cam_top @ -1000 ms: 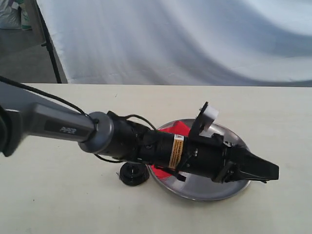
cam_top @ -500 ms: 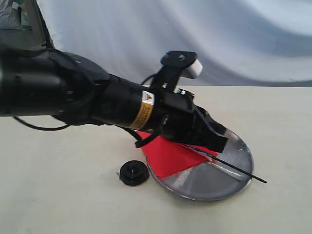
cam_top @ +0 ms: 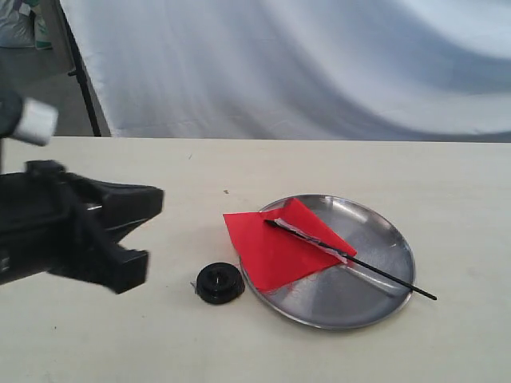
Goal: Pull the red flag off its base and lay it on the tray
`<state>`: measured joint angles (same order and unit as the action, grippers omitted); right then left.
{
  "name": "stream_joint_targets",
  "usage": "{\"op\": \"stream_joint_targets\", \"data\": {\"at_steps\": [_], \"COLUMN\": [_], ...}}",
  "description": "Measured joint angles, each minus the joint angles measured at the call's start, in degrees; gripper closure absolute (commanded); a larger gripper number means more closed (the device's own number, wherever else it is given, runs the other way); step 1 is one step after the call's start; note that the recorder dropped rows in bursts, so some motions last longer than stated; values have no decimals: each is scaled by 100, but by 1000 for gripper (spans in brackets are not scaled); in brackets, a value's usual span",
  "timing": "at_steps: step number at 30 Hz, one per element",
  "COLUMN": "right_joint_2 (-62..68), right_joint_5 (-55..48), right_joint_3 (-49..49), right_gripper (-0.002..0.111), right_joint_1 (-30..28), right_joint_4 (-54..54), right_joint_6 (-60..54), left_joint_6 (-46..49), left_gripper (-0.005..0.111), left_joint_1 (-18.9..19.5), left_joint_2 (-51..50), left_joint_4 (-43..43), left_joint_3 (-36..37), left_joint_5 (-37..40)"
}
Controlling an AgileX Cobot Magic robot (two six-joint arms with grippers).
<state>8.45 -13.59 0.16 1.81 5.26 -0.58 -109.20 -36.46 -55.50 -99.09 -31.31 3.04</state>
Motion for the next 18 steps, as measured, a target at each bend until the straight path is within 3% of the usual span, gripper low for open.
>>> {"op": "stream_joint_targets", "data": {"at_steps": [10,18], "right_joint_2": [0,0], "right_joint_5": [0,0], "right_joint_3": [0,0], "right_gripper": [109,109], "right_joint_1": [0,0], "right_joint_4": [0,0], "right_joint_6": [0,0], "left_joint_6": [-611,-1089], "left_gripper": [107,107], "left_joint_1": [0,0], "left_joint_2": [2555,3657], "left_joint_4": [64,78], "left_joint_3": [1606,2544], "left_joint_5": [73,-233]}}
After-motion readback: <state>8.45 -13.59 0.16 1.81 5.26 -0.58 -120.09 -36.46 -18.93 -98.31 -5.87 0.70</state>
